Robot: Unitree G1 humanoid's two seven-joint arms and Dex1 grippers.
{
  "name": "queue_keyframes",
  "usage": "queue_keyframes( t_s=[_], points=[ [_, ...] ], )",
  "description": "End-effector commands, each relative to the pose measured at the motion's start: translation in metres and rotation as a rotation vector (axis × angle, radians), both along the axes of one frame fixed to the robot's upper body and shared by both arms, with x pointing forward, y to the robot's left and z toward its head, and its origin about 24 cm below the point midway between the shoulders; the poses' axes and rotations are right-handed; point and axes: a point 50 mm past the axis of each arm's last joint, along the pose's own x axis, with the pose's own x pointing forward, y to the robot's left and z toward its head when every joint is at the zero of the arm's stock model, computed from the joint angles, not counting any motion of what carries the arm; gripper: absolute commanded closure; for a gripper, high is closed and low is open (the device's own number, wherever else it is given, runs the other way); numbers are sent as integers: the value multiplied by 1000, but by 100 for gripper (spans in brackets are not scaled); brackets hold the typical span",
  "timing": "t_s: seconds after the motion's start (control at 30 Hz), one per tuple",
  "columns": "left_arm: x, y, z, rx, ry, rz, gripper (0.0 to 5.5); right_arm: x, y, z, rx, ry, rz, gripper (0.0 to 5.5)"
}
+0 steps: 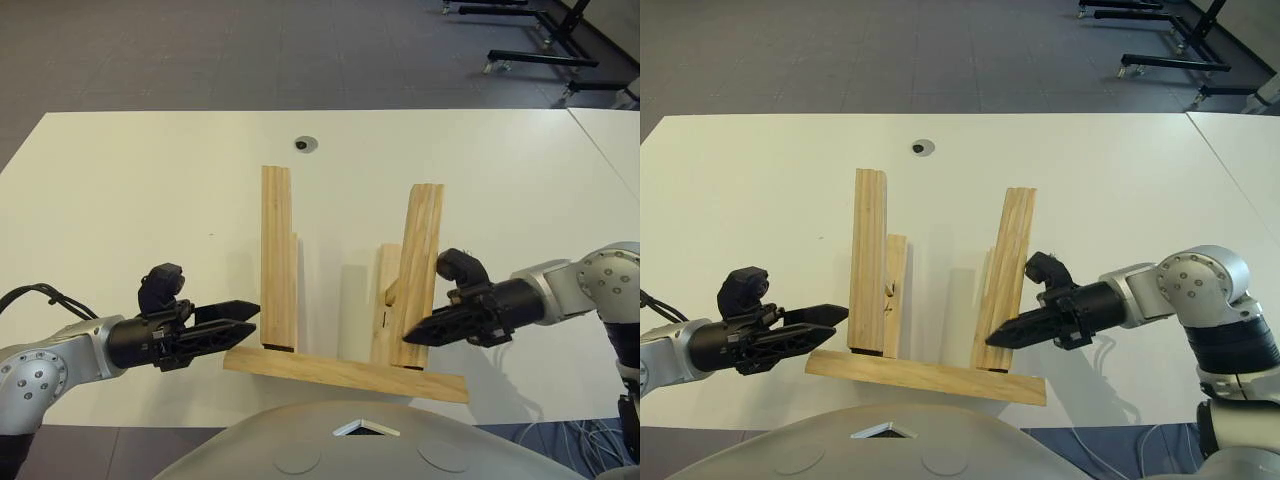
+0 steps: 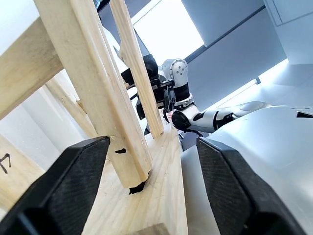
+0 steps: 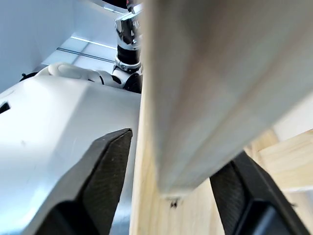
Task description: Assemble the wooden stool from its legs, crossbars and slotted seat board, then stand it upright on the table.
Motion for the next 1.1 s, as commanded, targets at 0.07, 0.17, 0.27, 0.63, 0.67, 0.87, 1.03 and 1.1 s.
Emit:
queue_keyframes(
  t_s=[0.07,0.17,0.27,0.63,0.67,0.87,1.03,1.1],
  points=[
    [-6,5,-2,15,-9,79,144,25,-9,5,-51,-81,-115,213],
    [-14,9,-2,10,-27,131,98,28,-27,0,-96,-80,-200,213],
    [-29,13,-1,9,-39,167,52,29,-48,6,-30,-73,-282,213],
    [-50,25,-25,469,-269,96,11,5,-99,-21,-188,-522,-328,213],
    [-52,22,-30,525,-330,51,11,10,-105,-28,-251,-641,-301,213],
    [-45,19,-42,685,-594,73,11,28,-117,-36,-367,-1015,-109,213],
    [-30,17,-47,726,-740,129,11,-18,-100,-51,-234,-1136,191,213],
    [-29,14,-50,727,-755,131,11,-44,-95,-57,-186,-1148,282,213]
  ],
)
